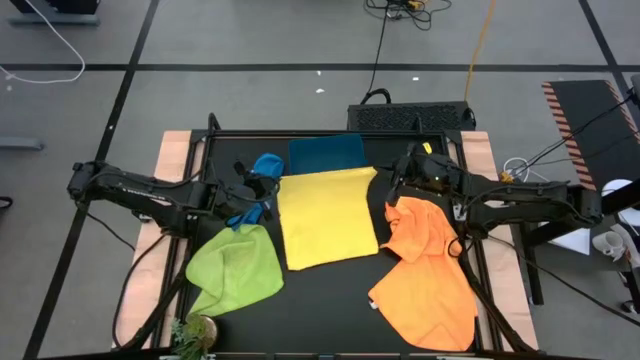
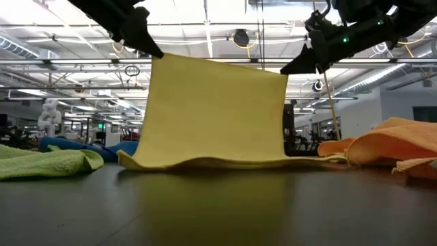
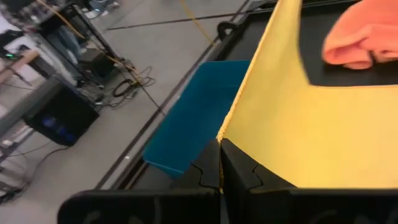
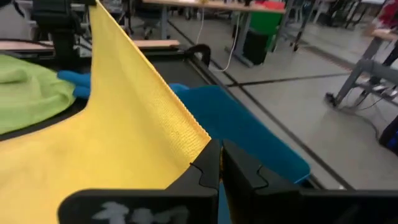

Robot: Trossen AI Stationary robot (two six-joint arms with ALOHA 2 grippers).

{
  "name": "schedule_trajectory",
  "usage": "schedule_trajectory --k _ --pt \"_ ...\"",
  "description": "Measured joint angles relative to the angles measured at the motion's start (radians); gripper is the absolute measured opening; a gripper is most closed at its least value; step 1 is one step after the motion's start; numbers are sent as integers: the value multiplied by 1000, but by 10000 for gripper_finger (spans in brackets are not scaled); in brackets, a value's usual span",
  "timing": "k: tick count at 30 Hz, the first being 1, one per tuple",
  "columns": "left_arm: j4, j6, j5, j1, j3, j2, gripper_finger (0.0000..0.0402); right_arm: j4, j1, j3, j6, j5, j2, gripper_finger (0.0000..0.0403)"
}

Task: Fold microfiber towels
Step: Fold the yellow microfiber cloth

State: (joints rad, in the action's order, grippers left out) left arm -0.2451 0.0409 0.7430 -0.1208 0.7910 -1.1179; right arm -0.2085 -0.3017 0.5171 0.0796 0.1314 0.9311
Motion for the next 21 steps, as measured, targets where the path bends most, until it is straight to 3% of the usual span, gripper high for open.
schedule_trajectory --k 9,21 --pt "-16 44 -114 -139 0 -89 1 113 102 0 -57 -32 3 0" --pt "59 233 -118 -326 0 -326 1 83 328 -149 -201 -30 3 0"
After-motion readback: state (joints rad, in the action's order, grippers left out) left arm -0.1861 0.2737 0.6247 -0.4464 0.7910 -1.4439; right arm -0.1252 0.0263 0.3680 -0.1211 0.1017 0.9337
